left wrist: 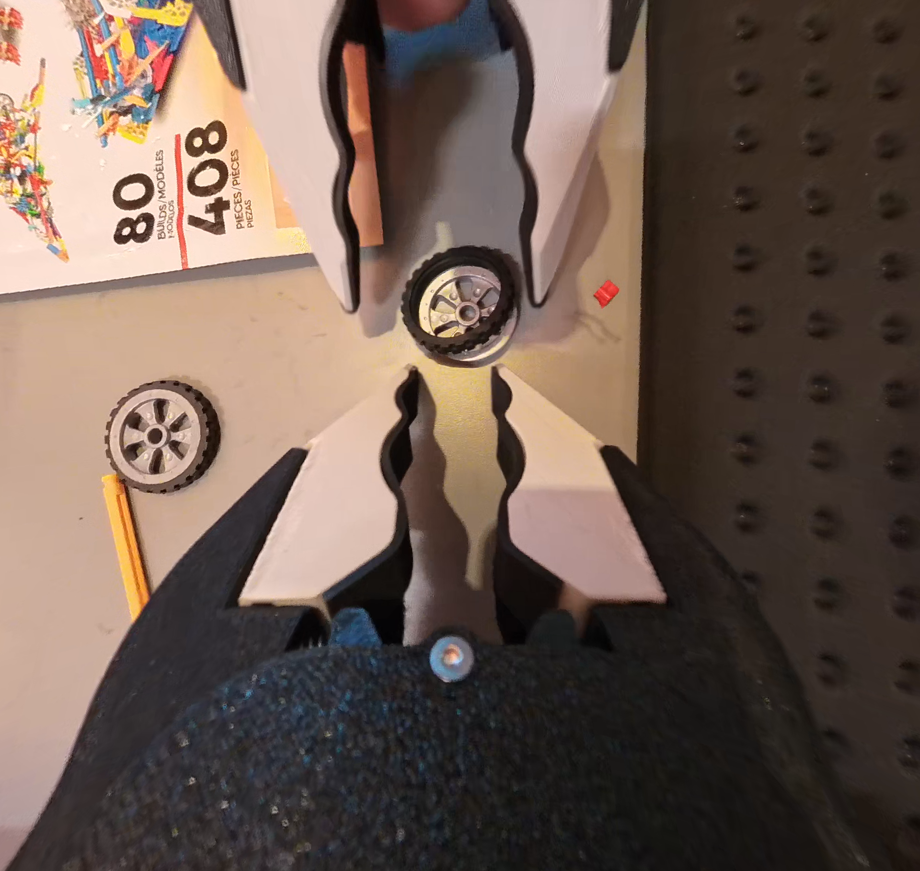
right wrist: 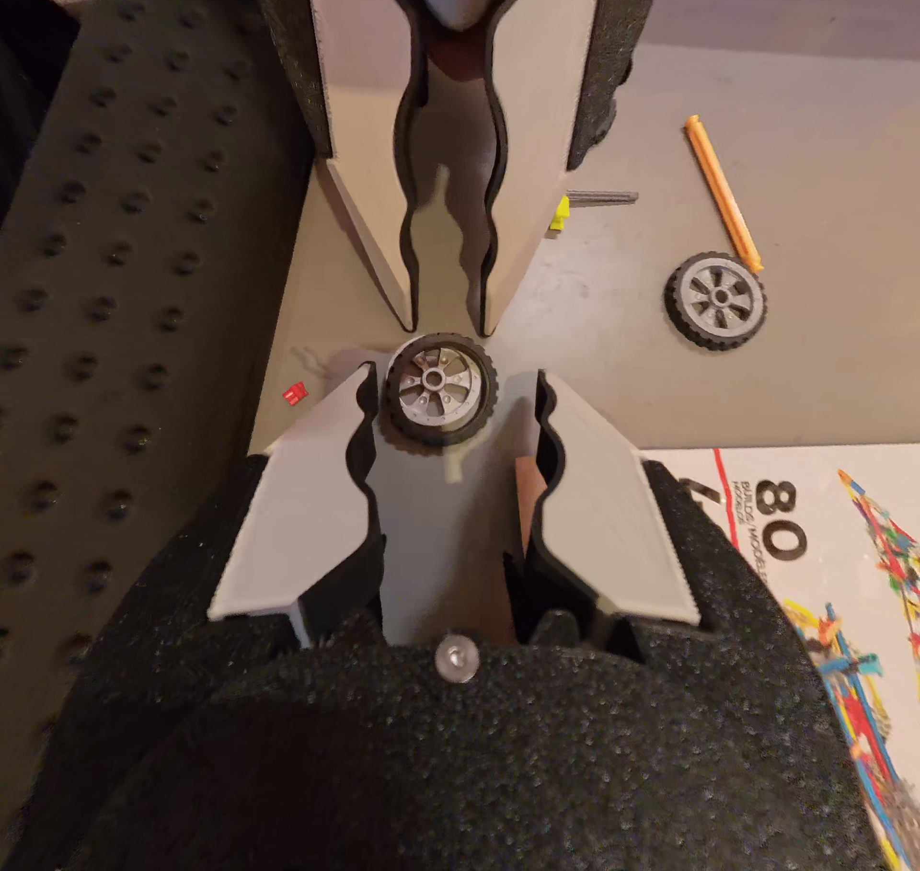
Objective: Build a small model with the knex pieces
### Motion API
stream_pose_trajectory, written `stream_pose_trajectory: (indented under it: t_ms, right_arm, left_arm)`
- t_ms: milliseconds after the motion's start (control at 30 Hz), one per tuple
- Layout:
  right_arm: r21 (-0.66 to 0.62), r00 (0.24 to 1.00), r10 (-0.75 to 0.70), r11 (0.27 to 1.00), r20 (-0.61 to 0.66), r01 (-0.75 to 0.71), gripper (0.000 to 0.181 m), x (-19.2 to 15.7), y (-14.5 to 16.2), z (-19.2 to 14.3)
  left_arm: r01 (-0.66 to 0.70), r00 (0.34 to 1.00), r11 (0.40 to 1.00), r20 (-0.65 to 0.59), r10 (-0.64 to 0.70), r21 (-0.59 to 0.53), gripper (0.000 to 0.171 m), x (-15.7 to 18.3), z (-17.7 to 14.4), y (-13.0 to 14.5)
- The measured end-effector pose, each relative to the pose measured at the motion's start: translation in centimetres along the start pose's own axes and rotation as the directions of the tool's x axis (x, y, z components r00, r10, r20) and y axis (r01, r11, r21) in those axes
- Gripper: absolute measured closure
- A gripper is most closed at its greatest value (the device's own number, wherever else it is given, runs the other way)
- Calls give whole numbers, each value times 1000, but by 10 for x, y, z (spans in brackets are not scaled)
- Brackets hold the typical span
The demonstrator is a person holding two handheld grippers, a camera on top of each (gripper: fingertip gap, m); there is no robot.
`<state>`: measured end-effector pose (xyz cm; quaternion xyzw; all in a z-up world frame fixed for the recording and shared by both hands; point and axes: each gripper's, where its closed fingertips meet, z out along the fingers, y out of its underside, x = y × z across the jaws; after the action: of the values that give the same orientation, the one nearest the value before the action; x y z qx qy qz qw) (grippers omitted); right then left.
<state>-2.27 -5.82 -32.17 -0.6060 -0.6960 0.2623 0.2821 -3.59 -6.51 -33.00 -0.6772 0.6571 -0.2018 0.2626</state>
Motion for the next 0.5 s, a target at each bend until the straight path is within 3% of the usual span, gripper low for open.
stream_pose_trajectory:
  t_ms: [233, 333, 500]
  right_arm:
    - [-71, 999, 8, 997, 36, -5, 118, -9, 13, -3]
    - [-74, 999, 11, 997, 48, -8, 123, -11, 15, 1]
    - [-60, 999, 17, 998, 48, -14, 124, -10, 13, 3]
  left_arm:
    - [-154, 980, 988, 133, 150, 15, 117, -9, 1, -11]
    - [-286, 941, 958, 192, 280, 2, 120, -6, 3, -18]
    - [-370, 916, 929, 166, 366, -5, 145, 6, 8, -20]
